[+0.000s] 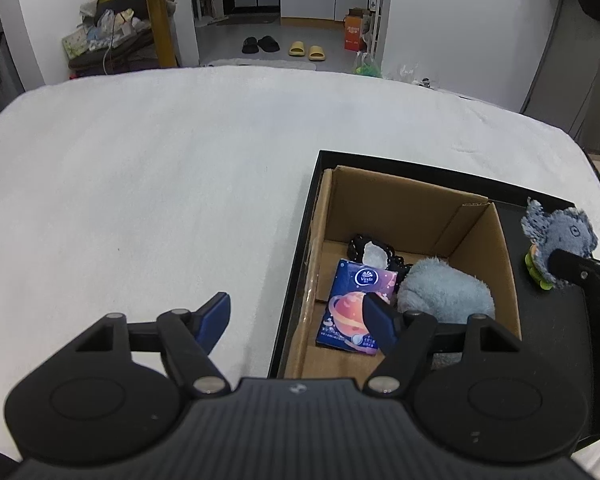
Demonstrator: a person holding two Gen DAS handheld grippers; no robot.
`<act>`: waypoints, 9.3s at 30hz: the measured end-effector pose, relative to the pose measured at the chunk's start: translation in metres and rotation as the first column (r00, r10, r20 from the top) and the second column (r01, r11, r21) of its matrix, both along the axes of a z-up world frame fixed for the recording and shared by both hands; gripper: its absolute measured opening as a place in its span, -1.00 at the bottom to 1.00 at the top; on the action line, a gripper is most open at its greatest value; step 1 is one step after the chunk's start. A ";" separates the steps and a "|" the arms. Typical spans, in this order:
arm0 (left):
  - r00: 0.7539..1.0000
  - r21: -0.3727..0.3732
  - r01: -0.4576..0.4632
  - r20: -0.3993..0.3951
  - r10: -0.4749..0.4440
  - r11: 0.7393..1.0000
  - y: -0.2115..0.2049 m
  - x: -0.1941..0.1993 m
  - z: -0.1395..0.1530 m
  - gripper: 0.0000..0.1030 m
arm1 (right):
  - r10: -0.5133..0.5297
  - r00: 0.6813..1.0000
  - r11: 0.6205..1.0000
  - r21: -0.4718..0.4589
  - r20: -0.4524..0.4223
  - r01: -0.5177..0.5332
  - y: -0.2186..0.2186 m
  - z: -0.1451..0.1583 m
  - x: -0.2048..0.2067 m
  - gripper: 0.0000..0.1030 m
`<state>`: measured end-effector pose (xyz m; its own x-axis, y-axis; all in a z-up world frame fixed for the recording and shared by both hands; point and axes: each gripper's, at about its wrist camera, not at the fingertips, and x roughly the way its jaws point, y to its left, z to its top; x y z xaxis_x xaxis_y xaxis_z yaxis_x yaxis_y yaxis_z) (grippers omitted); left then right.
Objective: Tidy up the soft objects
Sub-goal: 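Carry the denim plush with the right tool into the box and release, then move the right tool to the burger plush and grasp it, then lift the burger plush with the right tool and drop it into the box, then move the right tool to the white crumpled paper and grasp it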
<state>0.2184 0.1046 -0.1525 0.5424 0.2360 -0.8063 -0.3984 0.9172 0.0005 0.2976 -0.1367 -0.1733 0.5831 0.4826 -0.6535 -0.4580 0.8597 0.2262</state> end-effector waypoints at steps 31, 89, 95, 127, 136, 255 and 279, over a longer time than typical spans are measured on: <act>0.999 -0.180 0.043 0.002 -0.043 0.983 0.030 -0.018 -0.015 -0.66 | 0.218 0.974 0.974 -0.049 -0.056 -0.221 0.080 0.015 -0.041 -0.61; 0.999 -0.006 0.011 -0.048 -0.011 1.000 -0.011 0.020 -0.010 0.04 | -0.008 1.000 1.000 -0.014 0.005 0.008 -0.025 -0.029 0.007 0.35; 0.999 0.020 0.004 -0.052 -0.003 1.000 -0.013 0.027 -0.009 0.10 | -0.047 0.999 0.999 -0.015 0.012 0.048 -0.042 -0.044 0.016 0.43; 0.998 0.050 0.020 -0.066 -0.016 0.999 -0.022 0.041 -0.007 0.18 | -0.024 0.996 0.989 -0.147 0.087 0.037 -0.046 -0.084 0.071 0.14; 0.998 0.027 0.014 -0.066 -0.012 1.000 -0.016 0.037 -0.009 0.18 | -0.012 0.999 0.978 -0.206 0.032 0.018 -0.036 -0.079 0.052 -0.46; 0.997 -0.066 0.042 -0.065 -0.046 0.997 0.003 0.011 -0.007 0.05 | 0.026 0.997 0.991 -0.128 -0.074 -0.035 -0.017 -0.022 0.015 0.47; 0.996 0.081 -0.009 -0.087 0.016 0.997 -0.035 0.030 -0.012 0.27 | -0.024 1.000 0.986 -0.168 0.013 0.026 -0.086 -0.077 0.093 0.44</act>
